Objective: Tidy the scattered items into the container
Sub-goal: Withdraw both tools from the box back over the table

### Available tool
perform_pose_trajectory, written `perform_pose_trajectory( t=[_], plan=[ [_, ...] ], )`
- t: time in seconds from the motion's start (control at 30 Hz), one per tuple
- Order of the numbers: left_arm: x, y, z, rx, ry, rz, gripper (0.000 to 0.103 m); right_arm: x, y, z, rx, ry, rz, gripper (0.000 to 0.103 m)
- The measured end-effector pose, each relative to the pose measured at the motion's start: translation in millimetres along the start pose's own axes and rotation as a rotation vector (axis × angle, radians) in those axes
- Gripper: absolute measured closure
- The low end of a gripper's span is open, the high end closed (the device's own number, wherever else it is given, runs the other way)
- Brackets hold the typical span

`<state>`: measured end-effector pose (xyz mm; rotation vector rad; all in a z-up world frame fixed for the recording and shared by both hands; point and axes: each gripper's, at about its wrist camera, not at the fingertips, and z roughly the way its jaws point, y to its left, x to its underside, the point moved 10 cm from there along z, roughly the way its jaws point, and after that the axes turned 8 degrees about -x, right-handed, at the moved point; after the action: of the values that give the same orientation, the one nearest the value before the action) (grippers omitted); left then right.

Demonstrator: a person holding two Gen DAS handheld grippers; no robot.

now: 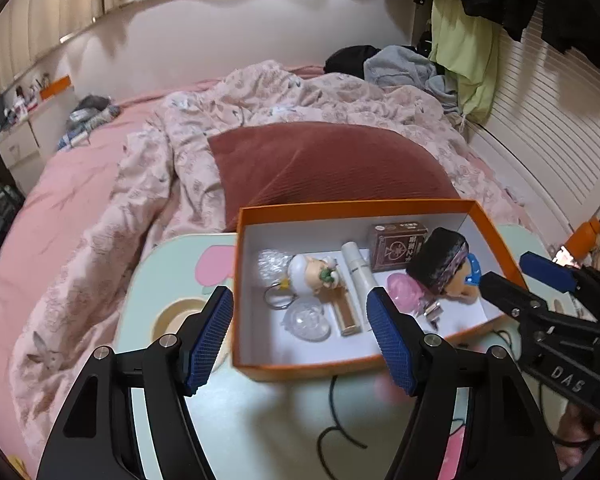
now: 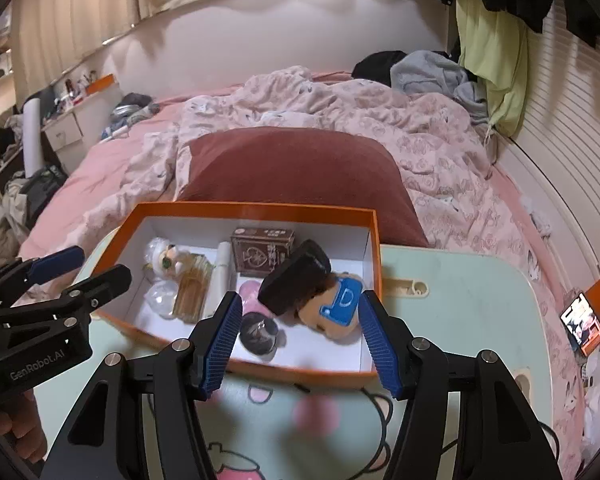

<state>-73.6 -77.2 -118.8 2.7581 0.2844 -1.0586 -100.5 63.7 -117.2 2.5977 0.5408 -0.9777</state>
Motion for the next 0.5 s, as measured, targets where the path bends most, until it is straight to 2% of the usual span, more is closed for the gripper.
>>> perform_pose_trajectory(
  t=[0.1,0.23,0.37,0.5],
  plan=[
    [4,3,-10,-0.011,-0.028,-0.007,0.033,6,3,-8,-0.009,0.003,0.002,0.043],
    [20,3,-23,0.041,-0.032,-0.049,0.033,19,8,-23,-0.034,0.003,-0.001,0.043],
    [44,-5,-27,0.049,-0.008,-0.044,0.033,40,13,-34,-0.043,0.018,-0.017,0.042],
    [78,-17,-27,0.061,0.034,-0.033,0.033,77,15,-37,-0.039,0.065,-0.043,0.039]
  ],
)
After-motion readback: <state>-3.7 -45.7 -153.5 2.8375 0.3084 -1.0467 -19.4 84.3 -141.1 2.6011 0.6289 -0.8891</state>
